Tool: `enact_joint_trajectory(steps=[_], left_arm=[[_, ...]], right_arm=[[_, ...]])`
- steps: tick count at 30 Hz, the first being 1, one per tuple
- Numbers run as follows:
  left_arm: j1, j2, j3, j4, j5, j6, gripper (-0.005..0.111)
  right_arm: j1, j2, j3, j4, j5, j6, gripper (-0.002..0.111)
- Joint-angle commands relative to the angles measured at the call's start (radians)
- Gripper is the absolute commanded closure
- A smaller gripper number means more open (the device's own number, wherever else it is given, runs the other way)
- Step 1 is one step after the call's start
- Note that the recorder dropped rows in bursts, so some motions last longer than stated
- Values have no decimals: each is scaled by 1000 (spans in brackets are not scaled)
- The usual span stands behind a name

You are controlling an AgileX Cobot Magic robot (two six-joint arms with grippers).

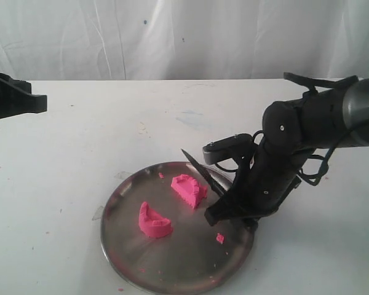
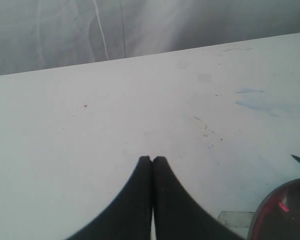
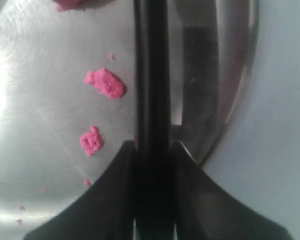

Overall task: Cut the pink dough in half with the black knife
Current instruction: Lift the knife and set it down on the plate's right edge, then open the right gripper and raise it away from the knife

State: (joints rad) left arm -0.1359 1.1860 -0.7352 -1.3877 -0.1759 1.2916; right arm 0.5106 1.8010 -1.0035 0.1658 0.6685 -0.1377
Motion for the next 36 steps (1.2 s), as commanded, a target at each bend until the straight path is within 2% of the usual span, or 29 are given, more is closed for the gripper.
enact_joint_trajectory(steps=[1,4,8,10,19,28,33,36], left_arm=[[5,-10,1,-17,12,-6,107],[5,-10,1,-17,12,-6,107],[5,-10,1,-17,12,-6,107],[5,-10,1,-17,12,-6,107],[5,-10,1,-17,12,-6,107],[6,-10,3,6,-18,-6,107],[6,-10,41,6,-151,-6,107],[6,-10,79,6,-267,-3,107]], right_arm=[[-5,21,6,87,-11,-92,108],[-5,21,6,107,-11,-109,102],[-5,21,6,107,-11,-109,86],[-5,21,6,107,-11,-109,83],[-5,21,-14,97,-26,-129,83],[-15,-56,-76,-27,43,-123,83],[-101,-77,-76,-74,14,-87,83],[-202,-72,-64,-77,-54,-47,85]])
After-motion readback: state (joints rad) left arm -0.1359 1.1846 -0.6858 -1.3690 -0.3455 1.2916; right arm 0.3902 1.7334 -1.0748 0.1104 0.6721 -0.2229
